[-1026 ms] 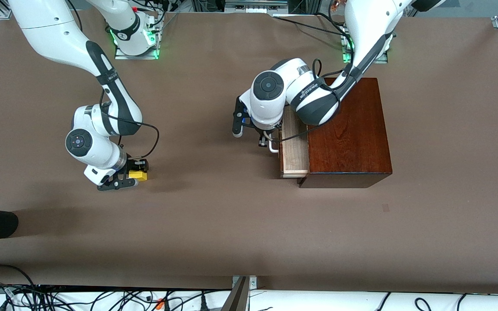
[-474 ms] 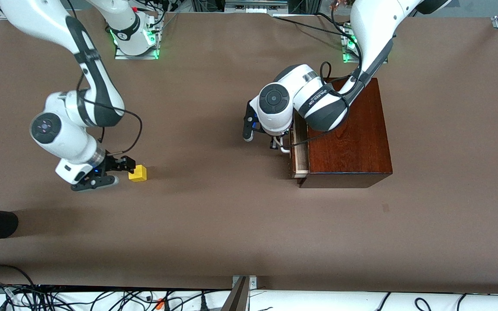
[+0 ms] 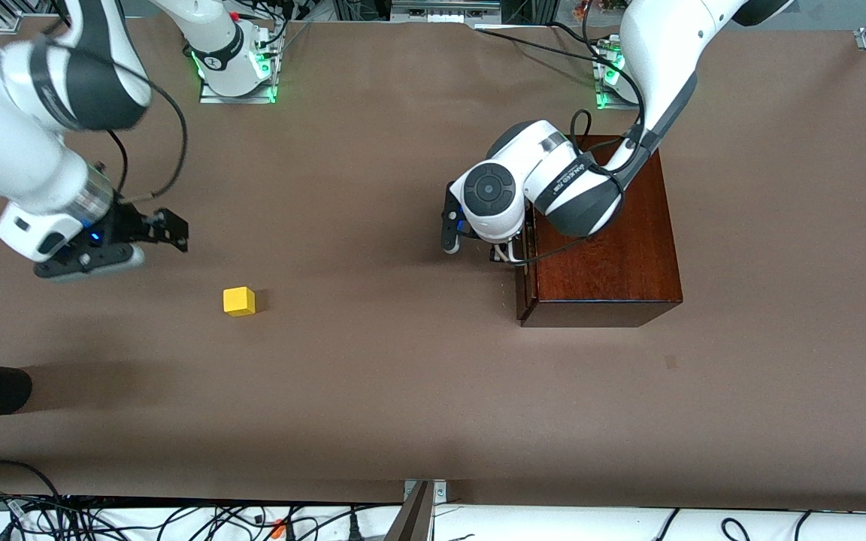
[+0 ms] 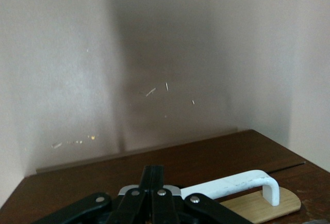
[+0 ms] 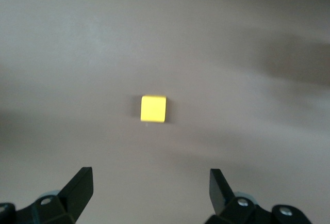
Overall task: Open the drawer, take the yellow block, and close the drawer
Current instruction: 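Open the right gripper and raise it while the left gripper presses the drawer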
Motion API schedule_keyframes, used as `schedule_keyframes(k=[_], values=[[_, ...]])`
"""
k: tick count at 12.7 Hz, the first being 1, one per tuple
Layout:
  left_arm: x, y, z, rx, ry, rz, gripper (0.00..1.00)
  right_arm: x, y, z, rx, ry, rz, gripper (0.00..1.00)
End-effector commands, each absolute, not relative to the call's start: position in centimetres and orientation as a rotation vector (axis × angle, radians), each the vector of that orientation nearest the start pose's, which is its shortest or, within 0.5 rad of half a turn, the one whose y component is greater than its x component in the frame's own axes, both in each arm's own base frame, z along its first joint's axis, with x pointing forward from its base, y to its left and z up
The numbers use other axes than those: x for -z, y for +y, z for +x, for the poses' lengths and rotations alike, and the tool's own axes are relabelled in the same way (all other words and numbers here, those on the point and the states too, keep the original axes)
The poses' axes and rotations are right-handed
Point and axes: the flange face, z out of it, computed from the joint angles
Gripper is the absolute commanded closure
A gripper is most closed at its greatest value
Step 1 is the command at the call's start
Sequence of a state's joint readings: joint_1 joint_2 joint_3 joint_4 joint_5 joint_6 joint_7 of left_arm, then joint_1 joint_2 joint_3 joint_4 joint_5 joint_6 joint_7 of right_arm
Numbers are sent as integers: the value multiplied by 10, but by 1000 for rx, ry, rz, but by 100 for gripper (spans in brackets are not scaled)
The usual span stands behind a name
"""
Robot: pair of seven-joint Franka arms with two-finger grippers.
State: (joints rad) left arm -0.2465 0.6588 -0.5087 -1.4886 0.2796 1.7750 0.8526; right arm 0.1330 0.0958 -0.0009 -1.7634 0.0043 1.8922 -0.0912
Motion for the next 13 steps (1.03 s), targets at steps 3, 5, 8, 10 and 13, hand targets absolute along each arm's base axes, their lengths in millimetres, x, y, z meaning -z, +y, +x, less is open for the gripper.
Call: schedule_keyframes(k=[3,5,8,10,13], values=[[-300,-377,552,-516,2315,-2116,96,-570,76,578,-55,-358,-3102,0],[-302,-375,554,-511,2304,-2132,95,-577,72,576,-39,-349,-3104,0],[-341,-400,537,-433,2068,-2337,0,-594,70,579,10,-369,-3116,0],[-394,-412,529,-330,1858,-2508,0,-600,69,579,22,-369,-3124,0],[-476,-375,552,-258,1646,-2698,0,-607,68,581,46,-347,-3124,0]])
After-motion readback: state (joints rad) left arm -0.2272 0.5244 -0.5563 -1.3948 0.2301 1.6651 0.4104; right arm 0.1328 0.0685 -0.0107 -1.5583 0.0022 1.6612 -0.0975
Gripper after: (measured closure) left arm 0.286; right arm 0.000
